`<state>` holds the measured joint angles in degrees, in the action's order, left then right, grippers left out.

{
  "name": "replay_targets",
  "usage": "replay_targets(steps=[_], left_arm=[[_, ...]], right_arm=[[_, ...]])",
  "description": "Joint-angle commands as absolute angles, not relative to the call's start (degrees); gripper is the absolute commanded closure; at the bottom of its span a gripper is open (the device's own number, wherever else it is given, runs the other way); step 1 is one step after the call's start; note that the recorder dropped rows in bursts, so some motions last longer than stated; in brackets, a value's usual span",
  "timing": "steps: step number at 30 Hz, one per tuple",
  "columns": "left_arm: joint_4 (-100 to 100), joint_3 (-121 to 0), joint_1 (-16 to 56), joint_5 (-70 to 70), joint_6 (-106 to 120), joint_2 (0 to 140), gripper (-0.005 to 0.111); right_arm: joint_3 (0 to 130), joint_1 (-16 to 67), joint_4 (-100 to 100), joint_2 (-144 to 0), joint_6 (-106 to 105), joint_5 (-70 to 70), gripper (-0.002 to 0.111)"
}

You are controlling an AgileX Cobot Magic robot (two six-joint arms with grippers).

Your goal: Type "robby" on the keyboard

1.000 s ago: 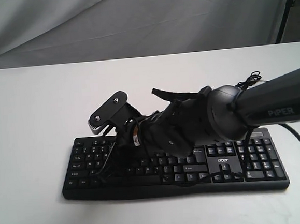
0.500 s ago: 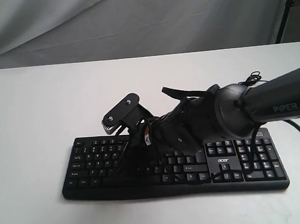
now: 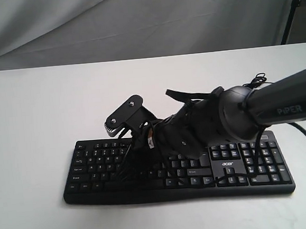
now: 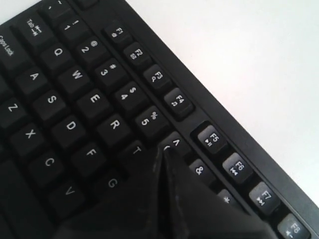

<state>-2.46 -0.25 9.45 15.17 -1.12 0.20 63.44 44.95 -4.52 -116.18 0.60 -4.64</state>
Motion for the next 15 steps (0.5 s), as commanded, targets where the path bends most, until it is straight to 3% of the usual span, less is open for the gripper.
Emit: replay_targets(steps=[1,10,15], left_arm=[[-2.74,0.0,9.82,14.76,-1.28,0.0,0.107],[-2.74,0.0,9.82,14.76,-1.28,0.0,0.107],[-2.74,0.0,9.82,14.76,-1.28,0.0,0.107]], right_arm=[[63.17,44.54,-5.1,-117.23,0.0,-3.51,0.108],[62.37,44.54,-6.1,-112.67,0.0,-6.1,0.108],[52.65,44.54,-6.86,-100.13,0.38,-3.2,0.108]])
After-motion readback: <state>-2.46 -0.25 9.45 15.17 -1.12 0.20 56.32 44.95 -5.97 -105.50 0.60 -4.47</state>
